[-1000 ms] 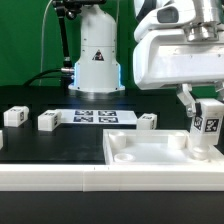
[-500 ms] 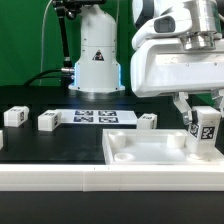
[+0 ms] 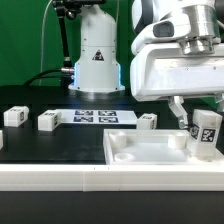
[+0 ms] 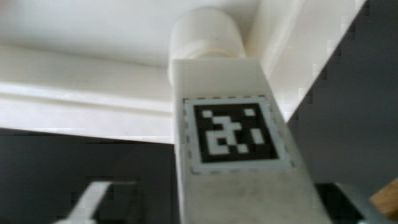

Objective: Assemble one leg

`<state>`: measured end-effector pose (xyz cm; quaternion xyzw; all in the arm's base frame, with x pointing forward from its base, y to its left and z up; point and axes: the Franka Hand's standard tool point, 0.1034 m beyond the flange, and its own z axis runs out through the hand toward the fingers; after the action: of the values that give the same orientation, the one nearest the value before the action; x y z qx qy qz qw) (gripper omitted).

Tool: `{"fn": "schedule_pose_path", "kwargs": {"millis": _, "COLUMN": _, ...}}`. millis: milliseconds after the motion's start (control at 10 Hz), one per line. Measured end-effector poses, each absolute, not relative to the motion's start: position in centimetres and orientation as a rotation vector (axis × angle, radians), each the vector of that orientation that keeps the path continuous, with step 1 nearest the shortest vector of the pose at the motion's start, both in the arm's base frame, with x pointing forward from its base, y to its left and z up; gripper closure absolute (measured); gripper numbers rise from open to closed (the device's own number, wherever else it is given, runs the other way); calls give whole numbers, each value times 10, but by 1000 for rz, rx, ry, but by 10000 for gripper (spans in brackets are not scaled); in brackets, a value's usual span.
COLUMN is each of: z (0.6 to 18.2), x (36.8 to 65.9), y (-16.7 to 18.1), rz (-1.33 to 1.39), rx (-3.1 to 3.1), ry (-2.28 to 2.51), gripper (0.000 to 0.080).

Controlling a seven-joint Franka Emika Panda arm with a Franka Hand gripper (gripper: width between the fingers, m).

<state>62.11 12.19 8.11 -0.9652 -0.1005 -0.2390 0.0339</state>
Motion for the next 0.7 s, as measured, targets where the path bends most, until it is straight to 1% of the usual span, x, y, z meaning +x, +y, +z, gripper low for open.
{"fn": "schedule_pose_path", "kwargs": {"millis": 100, "z": 81, "x": 621, "y": 122, "rz": -735, "rx": -2968, "ry": -309, "gripper": 253}}
{"fn": "schedule_pose_path", "kwargs": {"millis": 200, "z": 81, "x": 621, "y": 122, "rz": -735, "rx": -2968, "ry": -309, "gripper": 173}}
{"fn": "schedule_pose_path", "kwargs": {"millis": 300, "z": 81, "x": 621, "y": 122, "rz": -735, "rx": -2968, "ry": -309, "gripper": 173}}
{"fn": "schedule_pose_path", "kwargs": {"millis": 400, "z": 81, "x": 621, "y": 122, "rz": -735, "rx": -2968, "ry": -309, "gripper": 154}}
{"fn": "schedule_pose_path", "kwargs": {"millis": 700, "z": 82, "x": 621, "y": 122, "rz": -737, "rx": -2968, "ry": -309, "gripper": 151}}
